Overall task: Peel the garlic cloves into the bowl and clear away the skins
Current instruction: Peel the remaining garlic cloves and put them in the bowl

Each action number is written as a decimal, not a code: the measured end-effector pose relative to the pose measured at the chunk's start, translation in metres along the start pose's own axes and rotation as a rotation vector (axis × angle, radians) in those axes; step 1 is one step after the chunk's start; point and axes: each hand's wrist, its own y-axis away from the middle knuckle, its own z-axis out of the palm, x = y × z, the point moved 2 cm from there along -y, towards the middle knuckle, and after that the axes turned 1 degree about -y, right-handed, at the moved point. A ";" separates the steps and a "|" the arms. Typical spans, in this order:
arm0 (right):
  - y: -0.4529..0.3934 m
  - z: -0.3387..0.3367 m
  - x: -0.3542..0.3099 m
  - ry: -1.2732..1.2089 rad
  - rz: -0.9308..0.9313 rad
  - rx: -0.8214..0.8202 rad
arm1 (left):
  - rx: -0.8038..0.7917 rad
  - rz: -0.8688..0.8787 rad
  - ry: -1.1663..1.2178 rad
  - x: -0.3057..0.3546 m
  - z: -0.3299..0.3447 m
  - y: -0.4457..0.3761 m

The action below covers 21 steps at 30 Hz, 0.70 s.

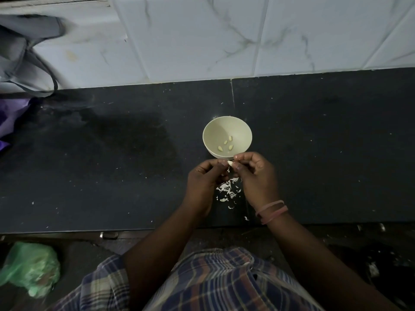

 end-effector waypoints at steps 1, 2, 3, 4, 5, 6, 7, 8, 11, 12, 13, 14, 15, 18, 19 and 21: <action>0.000 -0.001 -0.001 0.035 -0.019 -0.011 | -0.006 0.016 -0.031 0.001 -0.001 -0.001; 0.000 -0.001 -0.002 0.070 -0.035 -0.030 | -0.019 0.029 -0.062 0.002 -0.002 -0.002; -0.001 -0.002 -0.003 0.103 -0.046 -0.051 | -0.031 0.037 -0.095 0.003 -0.004 -0.003; -0.002 -0.003 -0.004 0.132 -0.051 -0.071 | -0.039 0.043 -0.130 0.004 -0.005 -0.003; -0.003 -0.004 -0.005 0.155 -0.054 -0.088 | -0.042 0.048 -0.165 0.005 -0.007 -0.004; -0.004 -0.005 -0.006 0.170 -0.053 -0.099 | -0.039 0.053 -0.199 0.005 -0.009 -0.005; -0.005 -0.006 -0.007 0.170 -0.046 -0.103 | -0.031 0.059 -0.227 0.005 -0.010 -0.005; -0.006 -0.006 -0.005 0.160 -0.031 -0.098 | -0.020 0.066 -0.251 0.005 -0.010 -0.005; -0.006 -0.003 0.000 0.084 0.029 -0.032 | 0.023 0.086 -0.301 0.003 -0.008 -0.002; -0.006 -0.001 0.002 0.050 0.047 0.000 | 0.037 0.097 -0.320 0.003 -0.007 -0.001; -0.004 0.001 0.002 0.006 0.065 0.029 | 0.052 0.108 -0.345 0.003 -0.005 0.000; -0.003 0.004 0.002 -0.039 0.085 0.054 | 0.068 0.121 -0.375 0.004 -0.004 0.001; -0.001 0.006 0.001 -0.079 0.099 0.072 | 0.081 0.135 -0.403 0.004 -0.003 0.001; 0.001 0.009 -0.002 -0.107 0.099 0.079 | 0.090 0.177 -0.455 0.007 -0.001 0.002; 0.001 0.009 -0.002 -0.112 0.099 0.074 | 0.089 0.184 -0.470 0.008 -0.001 0.003; 0.001 0.007 -0.001 -0.135 0.114 0.071 | 0.081 0.197 -0.511 0.008 -0.001 0.002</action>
